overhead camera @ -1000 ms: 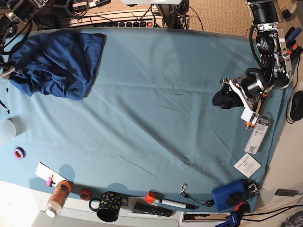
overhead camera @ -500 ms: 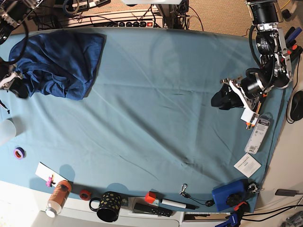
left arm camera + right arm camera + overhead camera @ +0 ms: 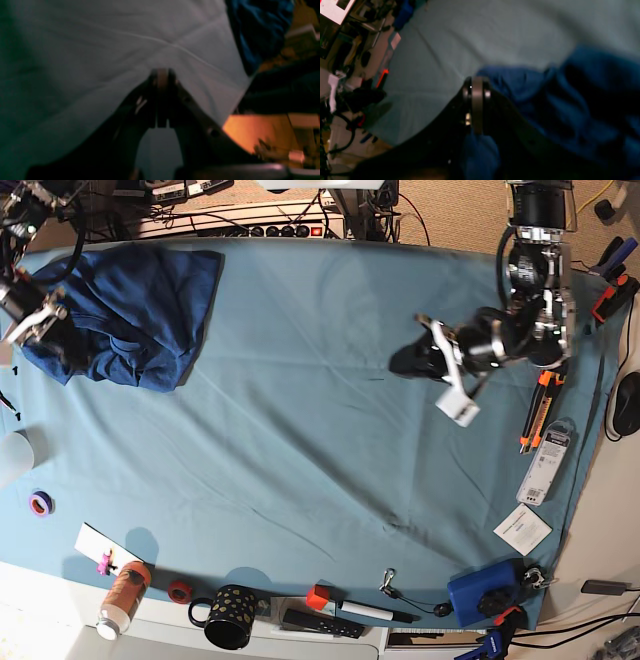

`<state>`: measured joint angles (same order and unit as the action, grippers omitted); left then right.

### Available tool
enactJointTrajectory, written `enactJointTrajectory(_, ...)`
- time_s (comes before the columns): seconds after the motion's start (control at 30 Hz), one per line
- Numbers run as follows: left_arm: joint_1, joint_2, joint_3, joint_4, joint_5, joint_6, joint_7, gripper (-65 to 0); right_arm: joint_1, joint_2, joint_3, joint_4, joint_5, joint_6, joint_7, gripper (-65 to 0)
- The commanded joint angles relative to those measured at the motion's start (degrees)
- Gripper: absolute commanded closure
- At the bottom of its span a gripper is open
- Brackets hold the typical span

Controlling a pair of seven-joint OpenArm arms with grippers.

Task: Layout the t-shirt on the table in an organized manner, then fold the t-shirt properly
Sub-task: 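Release the shirt and adjust its edge with the right gripper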

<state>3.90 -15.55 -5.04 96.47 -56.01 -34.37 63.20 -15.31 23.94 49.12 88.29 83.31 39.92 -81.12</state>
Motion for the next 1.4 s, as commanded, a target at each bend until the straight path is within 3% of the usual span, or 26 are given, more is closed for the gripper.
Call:
enactJointTrajectory(0.0,-0.90,-0.31,0.96,0.90,-1.20,-0.61,-1.03,0.0,-0.94,1.60,0.50,0.87,1.69,0.08,1.12,0.0)
enactJointTrajectory(0.1,-0.92,-0.31,4.04,0.90,-1.01,-2.82,-1.03,0.0,-4.72,1.60,0.50,0.87,1.69,0.08,1.12,0.0)
enactJointTrajectory(0.43,-1.07,-0.28,6.03,0.90,-1.07,-2.80,-1.07,0.0,-9.51,0.68,0.44,0.87,1.69,0.08,1.12,0.0)
enactJointTrajectory(0.7,-1.05,-0.28,6.03,0.90,-1.07,-2.78,-1.07,0.0,-6.95,-3.10,0.44,0.87,-13.70,0.08,1.12,0.0)
enactJointTrajectory(0.87,-1.03,-0.31,6.03,0.90,-1.05,-2.78,-1.05,0.0,-3.98,-2.45,0.50,0.87,-21.59,0.08,2.29,0.0)
enactJointTrajectory(1.13,-1.03,-0.31,6.03,0.90,-1.03,-2.78,-1.05,0.0,5.64,-1.42,0.48,0.87,-21.81,0.08,3.15,0.0)
enactJointTrajectory(1.37,-1.05,-0.31,6.03,0.90,-1.03,-2.78,-1.05,0.0,7.82,-1.33,0.48,0.85,-24.00,0.08,1.12,0.0)
